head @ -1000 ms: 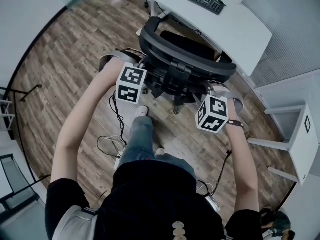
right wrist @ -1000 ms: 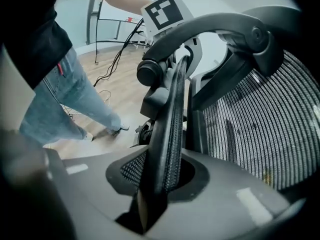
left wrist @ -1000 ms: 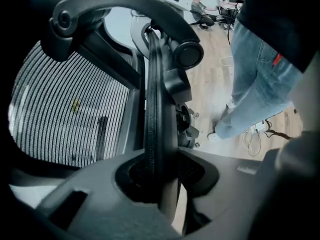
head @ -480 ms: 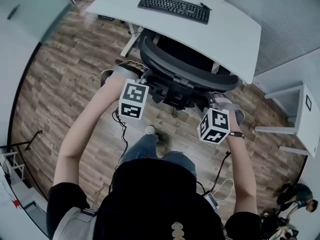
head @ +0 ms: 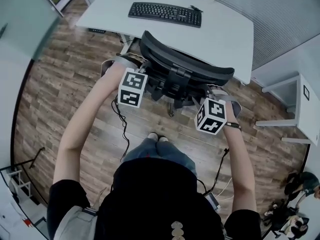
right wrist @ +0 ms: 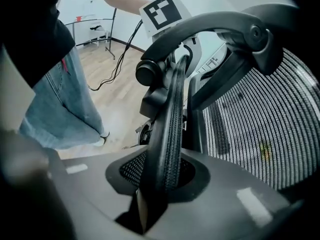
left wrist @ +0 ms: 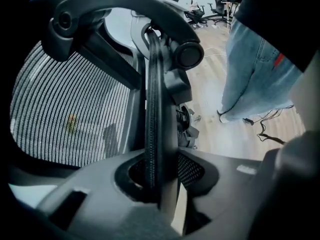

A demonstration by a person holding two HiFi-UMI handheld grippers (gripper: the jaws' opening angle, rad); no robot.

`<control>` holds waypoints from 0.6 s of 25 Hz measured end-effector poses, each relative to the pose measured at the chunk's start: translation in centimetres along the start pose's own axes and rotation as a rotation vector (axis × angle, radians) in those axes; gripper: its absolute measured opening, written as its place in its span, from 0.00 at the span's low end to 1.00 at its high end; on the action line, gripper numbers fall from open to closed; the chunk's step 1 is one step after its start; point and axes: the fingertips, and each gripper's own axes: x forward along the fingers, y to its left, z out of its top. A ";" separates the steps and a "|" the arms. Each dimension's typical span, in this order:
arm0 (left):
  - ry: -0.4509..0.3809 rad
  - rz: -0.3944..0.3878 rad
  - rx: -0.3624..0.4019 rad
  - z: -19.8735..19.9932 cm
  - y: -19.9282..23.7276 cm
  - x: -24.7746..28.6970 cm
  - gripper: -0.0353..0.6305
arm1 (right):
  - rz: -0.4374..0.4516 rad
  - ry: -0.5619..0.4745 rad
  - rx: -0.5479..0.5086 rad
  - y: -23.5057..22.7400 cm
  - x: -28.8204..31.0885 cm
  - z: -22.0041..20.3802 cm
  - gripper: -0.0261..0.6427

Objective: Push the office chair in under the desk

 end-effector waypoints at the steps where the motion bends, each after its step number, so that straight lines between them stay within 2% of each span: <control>1: -0.002 -0.002 0.003 -0.3 0.4 0.2 0.20 | -0.001 0.002 0.004 -0.4 0.2 0.1 0.19; 10: -0.013 -0.012 0.003 -1.0 1.0 0.4 0.22 | -0.010 0.009 0.023 -1.1 0.5 0.6 0.21; 12: -0.016 0.011 -0.008 -1.0 1.1 0.3 0.23 | -0.024 0.009 0.022 -1.1 0.5 0.6 0.22; 15: -0.017 0.091 -0.034 -1.0 1.5 0.0 0.27 | -0.042 -0.001 -0.002 -0.8 0.4 0.7 0.27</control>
